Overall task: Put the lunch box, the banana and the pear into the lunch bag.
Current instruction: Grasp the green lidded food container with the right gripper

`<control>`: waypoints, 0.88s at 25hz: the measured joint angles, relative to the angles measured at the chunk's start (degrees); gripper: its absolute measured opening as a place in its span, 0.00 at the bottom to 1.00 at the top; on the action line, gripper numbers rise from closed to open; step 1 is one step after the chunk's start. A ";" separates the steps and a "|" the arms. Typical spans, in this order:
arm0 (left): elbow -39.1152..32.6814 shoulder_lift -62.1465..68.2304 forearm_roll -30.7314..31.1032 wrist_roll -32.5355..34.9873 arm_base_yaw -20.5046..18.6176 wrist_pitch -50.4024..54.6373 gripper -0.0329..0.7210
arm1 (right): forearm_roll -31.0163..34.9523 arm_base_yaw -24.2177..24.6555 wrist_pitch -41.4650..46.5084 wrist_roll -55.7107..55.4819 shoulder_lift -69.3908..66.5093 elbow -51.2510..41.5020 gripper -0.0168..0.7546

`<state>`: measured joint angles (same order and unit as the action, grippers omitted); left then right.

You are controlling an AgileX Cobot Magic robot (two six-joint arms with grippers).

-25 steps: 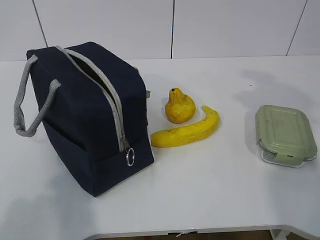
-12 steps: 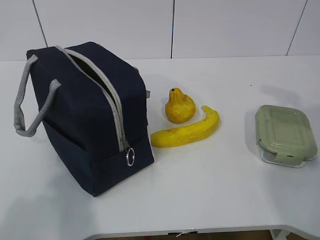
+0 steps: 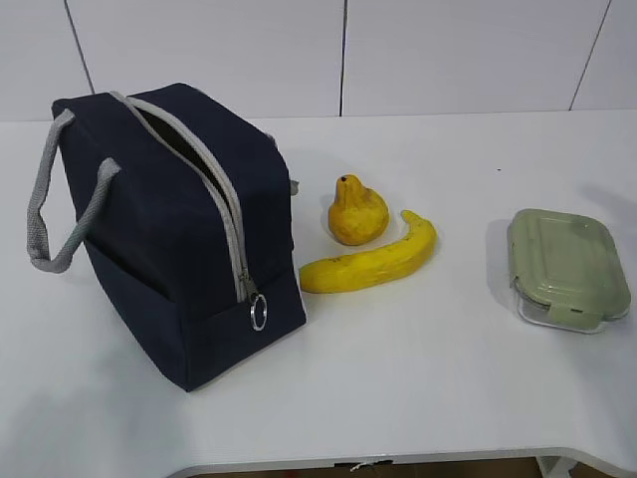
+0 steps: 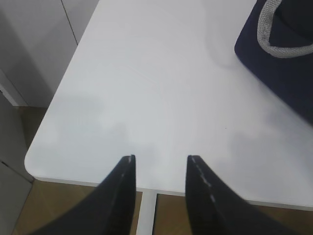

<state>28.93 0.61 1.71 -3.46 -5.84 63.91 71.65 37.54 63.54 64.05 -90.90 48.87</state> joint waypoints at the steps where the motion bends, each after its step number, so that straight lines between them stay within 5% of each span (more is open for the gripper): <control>1: 0.00 0.00 0.00 0.00 0.00 0.00 0.36 | 0.57 0.50 0.26 0.73 -0.84 0.00 0.59; 8: 0.00 0.00 0.00 0.00 0.00 0.00 0.36 | 3.20 1.63 2.96 4.97 -7.26 0.00 0.60; 15: 0.00 0.00 0.00 0.00 0.00 -0.10 0.36 | 4.26 1.63 2.05 7.13 -10.02 0.00 0.76; 22: 0.00 0.00 0.00 0.00 0.00 -0.10 0.36 | 8.36 1.63 1.91 10.98 -15.79 0.00 0.77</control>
<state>28.93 0.61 1.71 -3.46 -5.84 63.81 80.02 39.17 65.44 75.02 -106.69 48.87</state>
